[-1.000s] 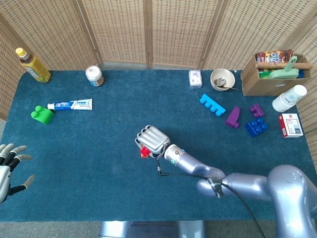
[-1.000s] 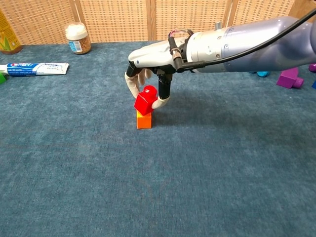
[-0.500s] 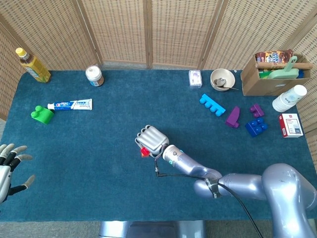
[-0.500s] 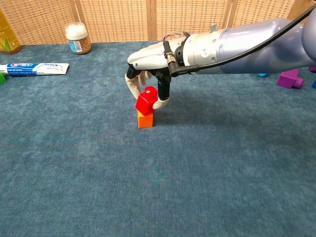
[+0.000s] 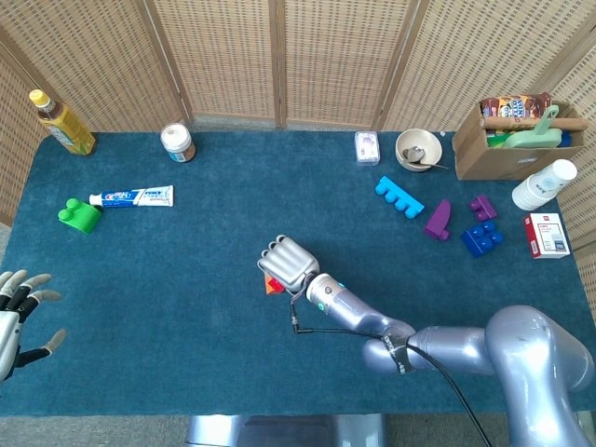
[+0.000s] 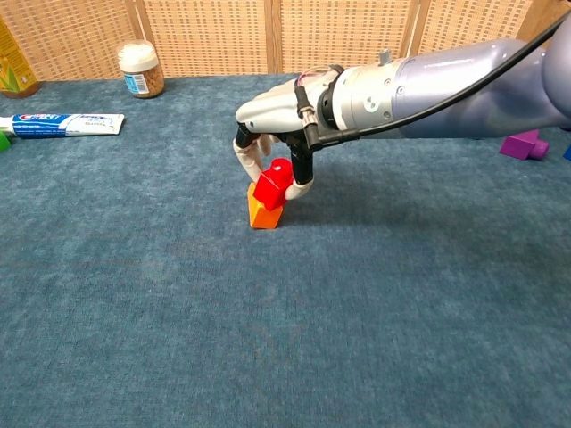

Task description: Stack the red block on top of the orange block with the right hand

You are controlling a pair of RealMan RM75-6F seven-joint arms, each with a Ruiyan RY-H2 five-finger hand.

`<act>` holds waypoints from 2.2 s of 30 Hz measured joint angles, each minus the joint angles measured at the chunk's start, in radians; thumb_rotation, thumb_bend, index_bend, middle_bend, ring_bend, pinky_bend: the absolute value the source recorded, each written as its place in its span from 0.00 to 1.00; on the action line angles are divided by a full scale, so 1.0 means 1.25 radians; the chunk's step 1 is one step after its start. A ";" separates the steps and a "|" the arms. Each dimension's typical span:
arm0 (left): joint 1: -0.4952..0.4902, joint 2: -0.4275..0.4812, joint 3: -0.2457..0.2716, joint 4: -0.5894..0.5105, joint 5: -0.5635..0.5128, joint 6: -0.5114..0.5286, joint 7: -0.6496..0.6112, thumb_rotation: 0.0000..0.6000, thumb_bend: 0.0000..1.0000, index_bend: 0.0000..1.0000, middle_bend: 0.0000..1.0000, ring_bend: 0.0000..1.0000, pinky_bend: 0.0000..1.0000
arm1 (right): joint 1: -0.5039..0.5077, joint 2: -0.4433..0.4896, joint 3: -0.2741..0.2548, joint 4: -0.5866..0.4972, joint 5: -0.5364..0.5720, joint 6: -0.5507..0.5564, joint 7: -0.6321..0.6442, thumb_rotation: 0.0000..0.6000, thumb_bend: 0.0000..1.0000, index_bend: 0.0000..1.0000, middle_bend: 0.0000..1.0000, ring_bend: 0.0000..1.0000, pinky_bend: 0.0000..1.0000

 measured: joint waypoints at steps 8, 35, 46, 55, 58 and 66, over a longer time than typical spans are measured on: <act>0.000 -0.001 -0.001 0.002 0.000 0.001 -0.003 1.00 0.30 0.35 0.22 0.11 0.08 | 0.002 0.011 0.002 -0.026 0.016 0.023 -0.008 1.00 0.24 0.41 0.36 0.26 0.24; -0.006 -0.003 0.001 -0.011 0.010 -0.003 0.013 1.00 0.30 0.35 0.22 0.11 0.08 | -0.057 0.105 0.025 -0.107 0.001 0.096 0.046 1.00 0.24 0.29 0.34 0.25 0.24; -0.008 -0.001 0.002 -0.031 0.012 -0.005 0.040 1.00 0.30 0.35 0.23 0.12 0.08 | -0.147 0.162 0.051 -0.121 -0.052 0.183 0.138 1.00 0.27 0.38 0.35 0.26 0.24; -0.013 -0.002 0.002 -0.038 -0.005 -0.021 0.062 1.00 0.30 0.35 0.23 0.12 0.08 | -0.243 0.191 0.055 -0.119 -0.086 0.295 0.166 1.00 0.28 0.40 0.36 0.26 0.24; -0.015 -0.008 0.001 -0.036 -0.014 -0.029 0.074 1.00 0.30 0.35 0.23 0.12 0.08 | -0.284 0.198 0.053 -0.119 -0.096 0.342 0.176 1.00 0.28 0.40 0.36 0.27 0.24; -0.018 -0.024 0.003 -0.027 -0.019 -0.038 0.082 1.00 0.30 0.35 0.23 0.12 0.08 | -0.405 0.222 0.039 -0.124 -0.141 0.441 0.236 1.00 0.28 0.41 0.36 0.27 0.24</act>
